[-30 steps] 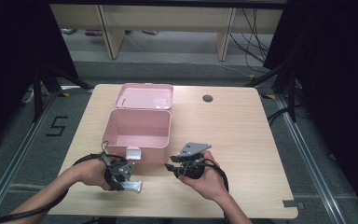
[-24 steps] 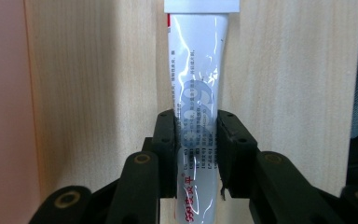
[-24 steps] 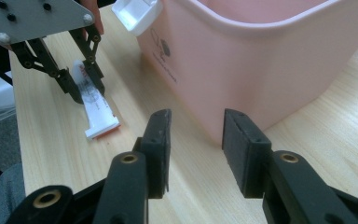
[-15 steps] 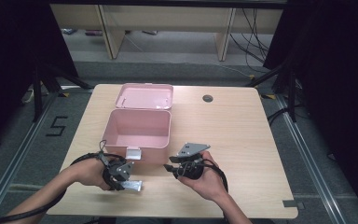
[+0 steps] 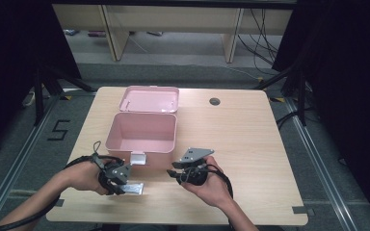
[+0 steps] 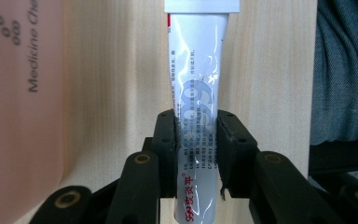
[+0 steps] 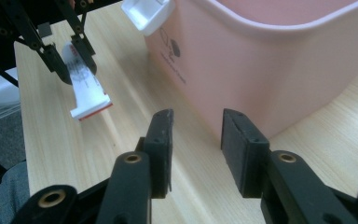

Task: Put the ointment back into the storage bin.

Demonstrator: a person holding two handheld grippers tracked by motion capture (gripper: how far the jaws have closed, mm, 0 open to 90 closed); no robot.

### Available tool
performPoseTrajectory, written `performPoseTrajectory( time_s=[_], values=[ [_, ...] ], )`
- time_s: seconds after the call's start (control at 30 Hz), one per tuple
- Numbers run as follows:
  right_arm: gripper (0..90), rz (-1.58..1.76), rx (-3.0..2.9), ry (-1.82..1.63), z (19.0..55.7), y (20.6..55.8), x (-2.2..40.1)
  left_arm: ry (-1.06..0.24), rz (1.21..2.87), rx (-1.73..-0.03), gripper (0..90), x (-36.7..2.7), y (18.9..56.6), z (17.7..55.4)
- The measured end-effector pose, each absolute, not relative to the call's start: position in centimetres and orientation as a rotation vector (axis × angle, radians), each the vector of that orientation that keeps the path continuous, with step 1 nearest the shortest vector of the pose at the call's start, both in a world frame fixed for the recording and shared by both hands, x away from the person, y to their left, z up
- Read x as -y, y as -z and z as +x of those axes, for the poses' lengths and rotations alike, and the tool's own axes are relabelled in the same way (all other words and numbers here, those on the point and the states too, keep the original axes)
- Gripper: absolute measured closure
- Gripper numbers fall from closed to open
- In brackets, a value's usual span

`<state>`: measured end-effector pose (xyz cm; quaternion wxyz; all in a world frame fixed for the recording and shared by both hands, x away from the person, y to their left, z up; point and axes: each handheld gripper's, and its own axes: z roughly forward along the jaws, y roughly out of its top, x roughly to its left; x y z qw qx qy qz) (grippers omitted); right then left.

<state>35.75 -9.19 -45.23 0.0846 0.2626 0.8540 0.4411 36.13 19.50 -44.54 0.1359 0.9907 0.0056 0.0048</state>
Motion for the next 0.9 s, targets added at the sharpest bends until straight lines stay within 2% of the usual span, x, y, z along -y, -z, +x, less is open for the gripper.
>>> performPoseTrajectory(
  time_s=[0.17, 0.23, 0.33, 0.37, 0.9],
  values=[
    [71.9, 0.765, -2.564, -1.307, 35.8, 45.3, 8.9, -0.036, 2.845, -0.044, 70.6, -20.1, 43.3, 36.0],
    [79.6, 0.750, -2.565, -1.292, 35.7, 45.3, 8.7, -0.044, 2.834, -0.058, 70.6, -20.4, 42.5, 35.9],
    [84.7, 0.748, -2.576, -1.275, 35.7, 45.2, 8.5, -0.048, 2.823, -0.077, 70.6, -20.6, 42.1, 35.8],
    [90.0, 0.729, -2.584, -1.269, 35.7, 45.2, 8.4, -0.057, 2.822, -0.084, 70.6, -20.8, 41.7, 35.8],
    [90.0, 0.695, -2.591, -1.267, 35.7, 44.9, 7.6, -0.090, 2.809, -0.087, 70.6, -20.9, 38.8, 36.2]
  ],
)
